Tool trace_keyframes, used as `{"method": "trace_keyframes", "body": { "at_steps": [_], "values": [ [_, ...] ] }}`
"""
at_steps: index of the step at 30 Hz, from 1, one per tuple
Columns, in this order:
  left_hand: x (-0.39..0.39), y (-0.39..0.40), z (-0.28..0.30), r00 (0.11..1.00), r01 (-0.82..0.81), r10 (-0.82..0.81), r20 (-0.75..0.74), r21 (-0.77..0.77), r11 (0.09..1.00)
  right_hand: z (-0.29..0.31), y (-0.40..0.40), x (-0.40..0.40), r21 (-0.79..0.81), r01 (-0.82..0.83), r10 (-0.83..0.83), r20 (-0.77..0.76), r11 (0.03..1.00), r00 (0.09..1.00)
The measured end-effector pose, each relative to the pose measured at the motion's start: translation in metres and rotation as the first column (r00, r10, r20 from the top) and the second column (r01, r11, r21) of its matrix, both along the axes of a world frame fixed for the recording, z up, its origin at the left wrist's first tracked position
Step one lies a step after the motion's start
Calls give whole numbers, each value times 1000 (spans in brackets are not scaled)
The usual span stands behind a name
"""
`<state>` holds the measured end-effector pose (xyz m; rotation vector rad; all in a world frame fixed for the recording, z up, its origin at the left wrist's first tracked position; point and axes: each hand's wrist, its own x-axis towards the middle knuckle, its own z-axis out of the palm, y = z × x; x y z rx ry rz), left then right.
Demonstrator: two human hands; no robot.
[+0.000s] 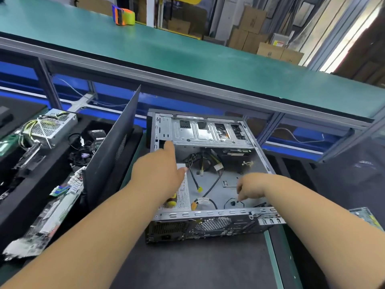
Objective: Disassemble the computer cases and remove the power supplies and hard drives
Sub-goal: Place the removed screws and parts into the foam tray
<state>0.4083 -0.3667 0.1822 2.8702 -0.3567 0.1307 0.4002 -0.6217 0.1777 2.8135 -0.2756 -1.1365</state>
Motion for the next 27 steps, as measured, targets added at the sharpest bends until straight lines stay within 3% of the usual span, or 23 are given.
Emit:
{"method": "trace_keyframes", "body": {
  "at_steps": [3, 6, 13, 17, 27],
  "values": [
    [5, -9, 10, 994, 94, -89, 64, -68, 993, -1, -9, 1, -77, -75, 66, -113, 994, 991],
    [5, -25, 15, 979, 206, -203, 32, -126, 970, -3, -13, 2, -88, -153, 135, -189, 984, 973],
    [0, -67, 9, 941, 336, -335, -53, 19, 942, 0, -25, 7, 81, -259, 271, -221, 962, 937],
    [-3, -83, 1, 938, 343, -337, -82, 83, 936, -5, -30, 10, 126, -342, 361, -193, 931, 912],
    [-10, -97, -9, 944, 302, -288, -164, 69, 951, -13, -37, 11, 114, -477, 484, -40, 872, 874]
  ]
}}
